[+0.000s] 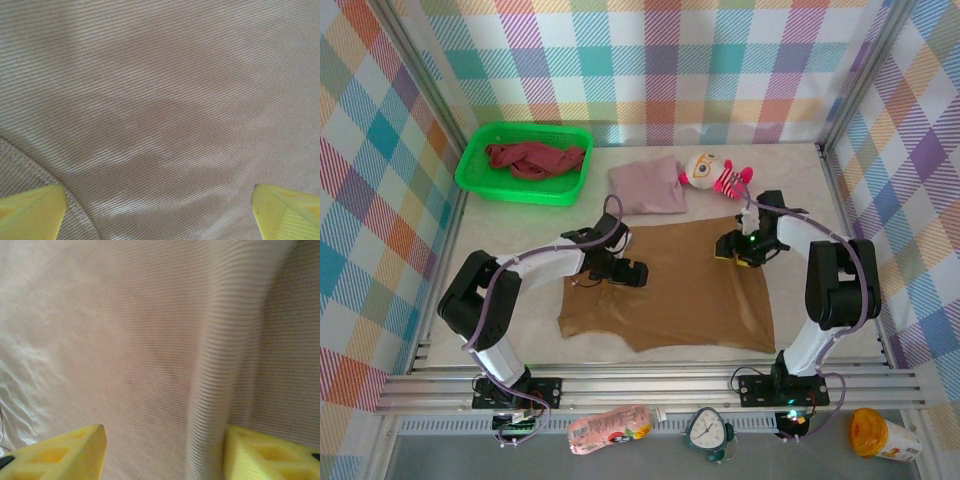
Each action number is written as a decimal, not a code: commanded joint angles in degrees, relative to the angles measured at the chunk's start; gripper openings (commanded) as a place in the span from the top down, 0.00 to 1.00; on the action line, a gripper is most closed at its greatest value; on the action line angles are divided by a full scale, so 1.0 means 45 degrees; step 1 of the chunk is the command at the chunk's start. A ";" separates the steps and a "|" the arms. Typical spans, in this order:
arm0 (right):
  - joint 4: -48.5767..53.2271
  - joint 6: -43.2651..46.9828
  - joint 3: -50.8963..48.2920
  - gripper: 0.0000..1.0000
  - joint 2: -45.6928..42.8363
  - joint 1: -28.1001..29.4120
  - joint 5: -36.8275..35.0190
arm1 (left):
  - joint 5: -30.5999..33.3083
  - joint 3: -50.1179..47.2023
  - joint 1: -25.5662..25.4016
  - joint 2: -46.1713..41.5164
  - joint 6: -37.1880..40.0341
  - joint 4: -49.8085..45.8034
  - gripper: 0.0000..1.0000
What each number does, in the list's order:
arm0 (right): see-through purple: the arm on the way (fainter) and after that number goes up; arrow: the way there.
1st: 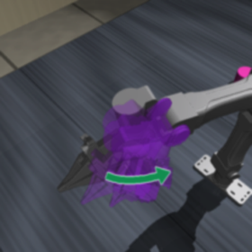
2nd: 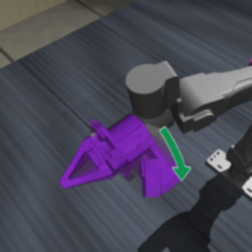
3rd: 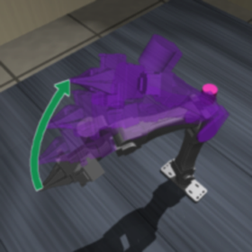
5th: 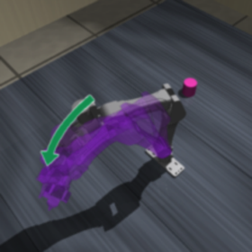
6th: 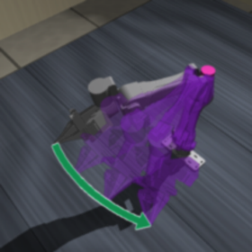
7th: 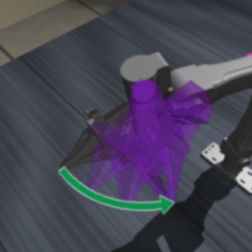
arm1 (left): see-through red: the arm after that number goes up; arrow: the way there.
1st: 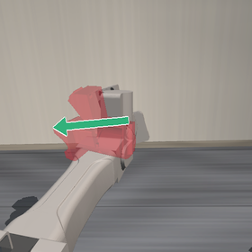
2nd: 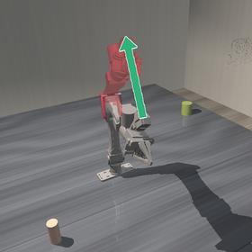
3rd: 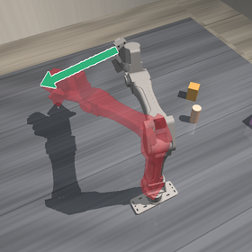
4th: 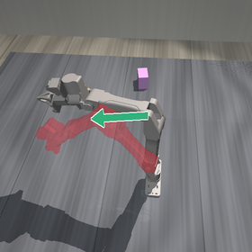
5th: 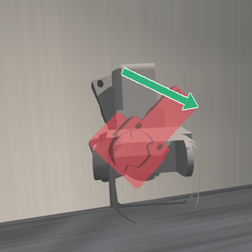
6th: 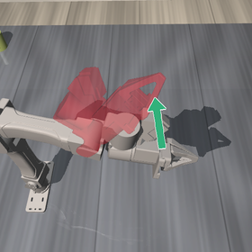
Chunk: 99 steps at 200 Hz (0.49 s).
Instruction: Fold and stack the tank tops
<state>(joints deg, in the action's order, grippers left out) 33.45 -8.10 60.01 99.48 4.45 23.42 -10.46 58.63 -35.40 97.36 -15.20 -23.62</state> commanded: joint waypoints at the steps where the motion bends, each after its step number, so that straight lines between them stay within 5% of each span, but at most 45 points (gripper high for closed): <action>1: 0.0015 0.0333 0.0249 0.39 0.0363 0.0239 0.0636 | -0.0325 -0.0141 0.0127 0.0525 0.0331 0.0018 0.06; 99: 0.0933 -0.0281 0.0762 0.40 0.0196 0.2758 -0.1954 | -0.0332 -0.0214 0.0094 0.0854 0.0357 -0.0177 0.08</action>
<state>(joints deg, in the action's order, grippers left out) 35.70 -8.23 62.41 100.07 13.85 16.95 -11.03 58.63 -35.35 99.33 -14.13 -23.46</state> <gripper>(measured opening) 0.605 0.928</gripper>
